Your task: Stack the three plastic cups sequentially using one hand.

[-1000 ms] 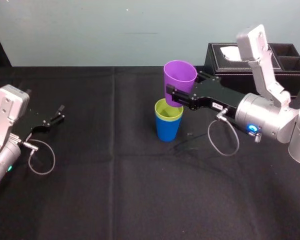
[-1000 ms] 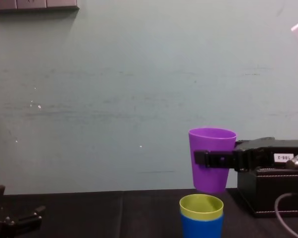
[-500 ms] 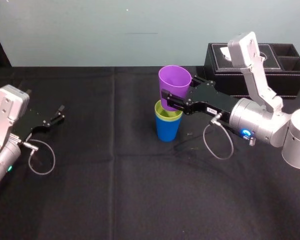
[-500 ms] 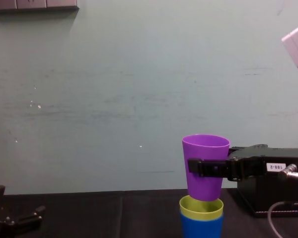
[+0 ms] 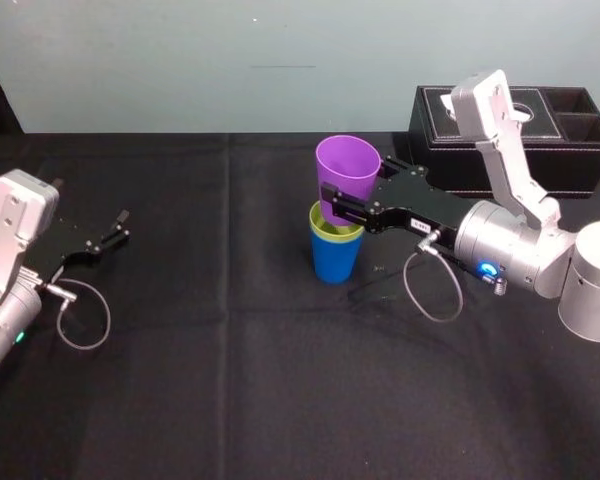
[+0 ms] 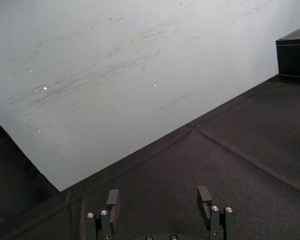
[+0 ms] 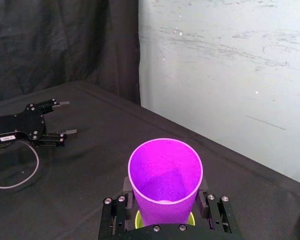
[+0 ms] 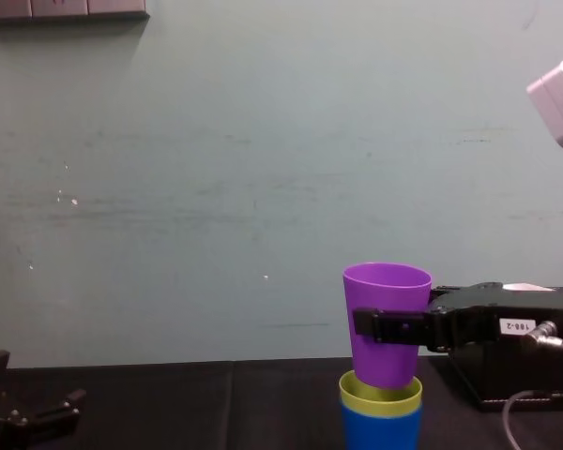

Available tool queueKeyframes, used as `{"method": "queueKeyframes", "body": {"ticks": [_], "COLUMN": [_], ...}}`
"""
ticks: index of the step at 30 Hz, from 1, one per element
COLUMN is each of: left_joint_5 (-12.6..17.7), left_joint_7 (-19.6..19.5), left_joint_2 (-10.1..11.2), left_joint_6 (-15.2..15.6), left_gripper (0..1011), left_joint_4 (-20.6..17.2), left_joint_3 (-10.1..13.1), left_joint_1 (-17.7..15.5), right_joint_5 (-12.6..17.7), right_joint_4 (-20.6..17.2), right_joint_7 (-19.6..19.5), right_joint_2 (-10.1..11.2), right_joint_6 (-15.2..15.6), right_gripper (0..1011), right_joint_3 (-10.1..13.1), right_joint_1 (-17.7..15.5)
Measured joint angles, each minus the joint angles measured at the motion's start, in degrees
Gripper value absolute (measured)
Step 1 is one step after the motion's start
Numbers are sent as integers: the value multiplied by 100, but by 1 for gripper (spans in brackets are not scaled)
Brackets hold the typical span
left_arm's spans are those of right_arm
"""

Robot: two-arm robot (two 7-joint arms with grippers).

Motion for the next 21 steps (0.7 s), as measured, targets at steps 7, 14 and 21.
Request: {"method": "queueKeyframes", "body": {"ticks": [7, 14, 21], "left_joint_5": [0, 0, 0], "left_joint_7": [0, 0, 0], "left_joint_2": [0, 0, 0], "left_joint_6": [0, 0, 0], "left_gripper": [1011, 1011, 1012], "left_joint_4": [0, 0, 0], "left_joint_3": [0, 0, 0], "left_joint_1": [0, 0, 0], "right_joint_5": [5, 1, -26], "right_joint_4": [54, 142, 261], "right_joint_7": [-3, 0, 14], "right_joint_2": [-10, -38, -82], "right_joint_6": [-56, -115, -197], "right_gripper": [726, 726, 726], "right_joint_3": [-3, -22, -48], "right_joint_1": [4, 17, 50]}}
